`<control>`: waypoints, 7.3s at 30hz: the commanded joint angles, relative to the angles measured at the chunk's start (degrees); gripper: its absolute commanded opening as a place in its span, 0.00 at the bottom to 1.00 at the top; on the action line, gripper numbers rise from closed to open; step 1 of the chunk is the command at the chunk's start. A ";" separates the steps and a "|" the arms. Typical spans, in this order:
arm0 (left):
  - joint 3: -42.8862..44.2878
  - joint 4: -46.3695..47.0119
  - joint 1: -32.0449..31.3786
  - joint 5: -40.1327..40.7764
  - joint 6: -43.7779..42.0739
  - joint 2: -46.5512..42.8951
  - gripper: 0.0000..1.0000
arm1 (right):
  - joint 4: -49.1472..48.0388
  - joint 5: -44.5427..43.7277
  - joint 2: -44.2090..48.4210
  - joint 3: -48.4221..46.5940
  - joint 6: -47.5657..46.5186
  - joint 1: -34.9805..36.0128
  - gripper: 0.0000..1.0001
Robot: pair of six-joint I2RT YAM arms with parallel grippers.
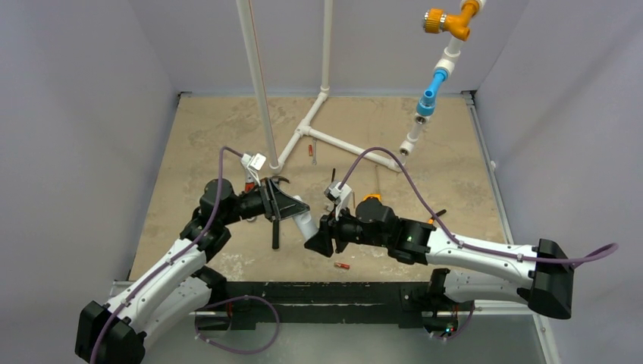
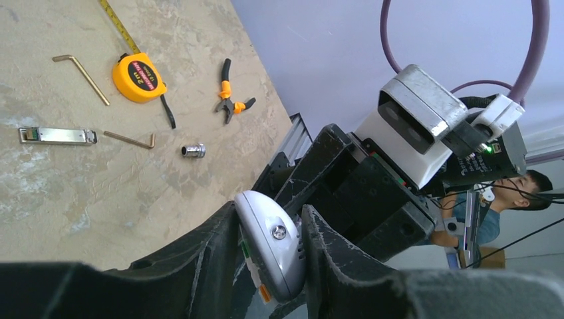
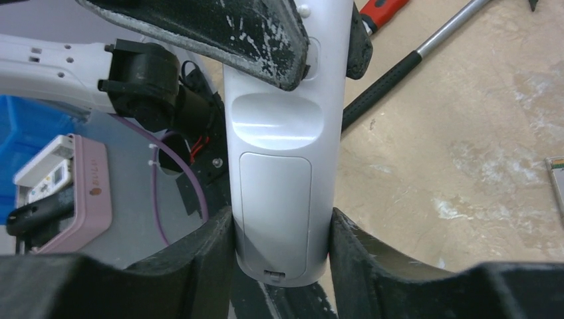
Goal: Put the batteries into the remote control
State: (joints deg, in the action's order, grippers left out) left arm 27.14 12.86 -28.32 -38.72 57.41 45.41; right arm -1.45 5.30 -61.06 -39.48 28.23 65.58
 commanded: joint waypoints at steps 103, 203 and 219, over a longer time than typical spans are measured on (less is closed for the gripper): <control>-1.35 4.49 -4.84 -8.37 -1.76 4.81 0.00 | 1.67 19.32 21.58 8.15 -58.30 0.16 0.52; -0.10 9.31 -8.89 -7.69 1.03 11.56 0.00 | 1.68 3.68 16.52 9.81 -66.81 4.91 0.38; -0.41 9.90 -9.30 -7.42 0.95 12.70 0.00 | 0.29 2.53 19.69 10.46 -66.33 4.91 0.37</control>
State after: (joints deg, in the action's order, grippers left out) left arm 25.61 20.32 -36.51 -43.05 57.89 57.93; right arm 2.33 11.55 -42.57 -28.84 -37.28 70.87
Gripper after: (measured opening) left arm 0.246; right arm 0.378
